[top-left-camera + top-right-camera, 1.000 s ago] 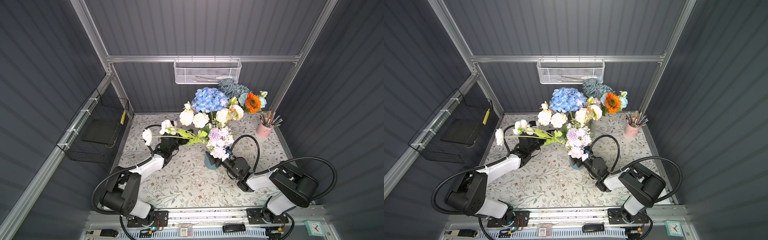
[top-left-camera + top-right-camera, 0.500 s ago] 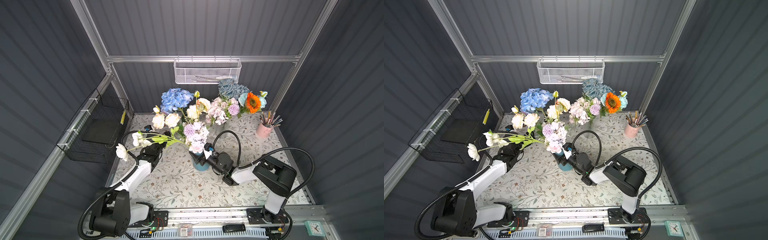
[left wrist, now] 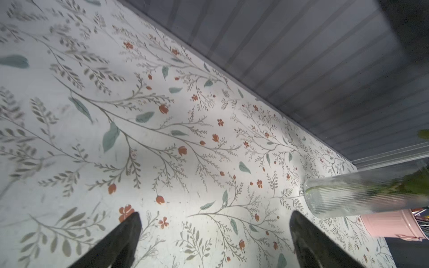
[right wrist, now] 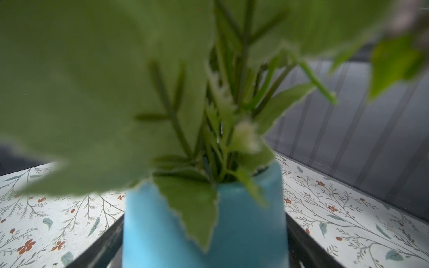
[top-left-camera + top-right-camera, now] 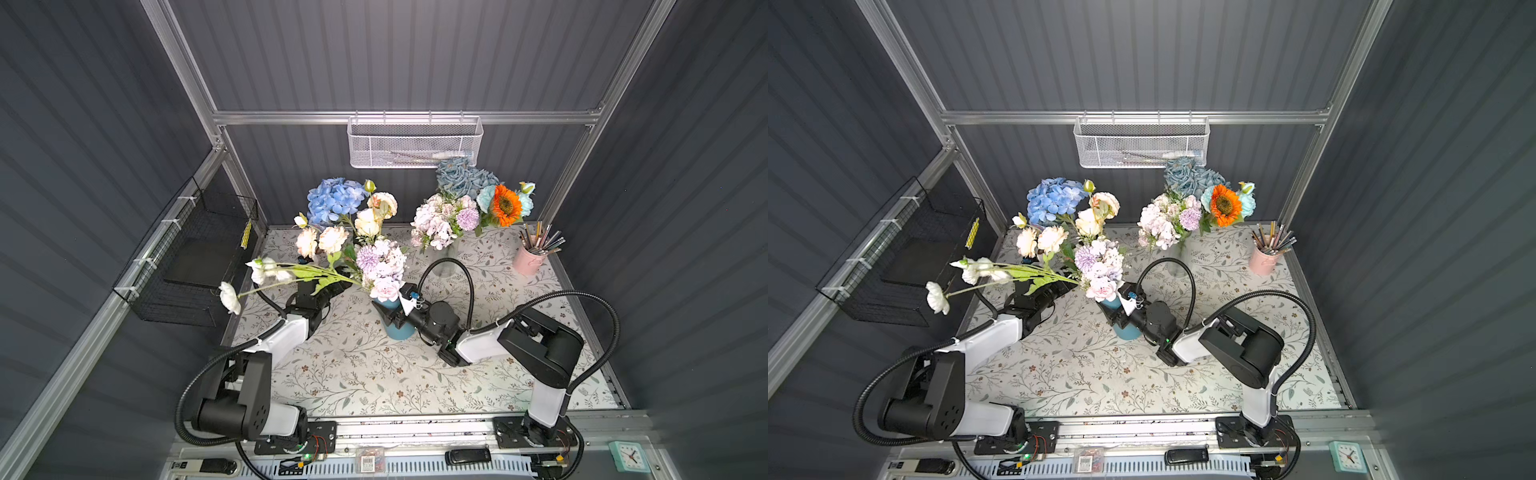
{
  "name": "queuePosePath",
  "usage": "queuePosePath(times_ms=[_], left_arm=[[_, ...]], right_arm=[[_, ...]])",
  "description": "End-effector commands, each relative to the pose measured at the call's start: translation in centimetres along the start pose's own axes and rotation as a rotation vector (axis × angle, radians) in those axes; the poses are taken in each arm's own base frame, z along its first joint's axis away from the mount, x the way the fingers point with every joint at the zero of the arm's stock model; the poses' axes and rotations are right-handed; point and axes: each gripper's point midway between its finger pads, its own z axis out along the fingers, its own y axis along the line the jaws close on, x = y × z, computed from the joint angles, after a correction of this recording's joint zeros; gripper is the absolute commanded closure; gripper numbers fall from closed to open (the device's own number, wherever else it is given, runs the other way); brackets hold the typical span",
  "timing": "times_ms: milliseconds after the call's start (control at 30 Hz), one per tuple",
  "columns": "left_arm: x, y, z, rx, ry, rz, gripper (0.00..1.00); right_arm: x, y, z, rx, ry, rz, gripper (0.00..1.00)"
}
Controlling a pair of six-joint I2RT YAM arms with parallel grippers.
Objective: Arrange flowers in a vase
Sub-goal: Place the vase at the top-center of the table.
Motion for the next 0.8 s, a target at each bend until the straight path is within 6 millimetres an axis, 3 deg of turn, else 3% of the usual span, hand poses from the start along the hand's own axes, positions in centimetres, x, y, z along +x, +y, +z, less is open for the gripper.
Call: queuePosePath(times_ms=[0,167,367,567,767], left_arm=[[-2.3,-3.1,-0.4,0.11,-0.048,0.011,0.0],[-3.4,-3.9,-1.3,0.113,-0.054,0.045,0.0],[-4.6,-3.6,-2.8,0.058,-0.088,0.097,0.0],[-4.4,-3.0,-2.6,0.025,-0.075,0.118,0.0],[-4.3,-2.9,-2.4,0.02,-0.075,0.117,0.0]], right_arm=[[-9.1,0.1,0.6,-0.005,-0.288,-0.046,0.77],[-11.4,0.6,3.3,-0.056,-0.371,-0.064,0.78],[-12.6,0.4,6.4,-0.081,-0.434,-0.046,0.77],[-11.9,-0.5,8.8,-0.08,-0.453,-0.041,0.74],[-10.3,-1.3,9.6,-0.071,-0.431,-0.046,0.72]])
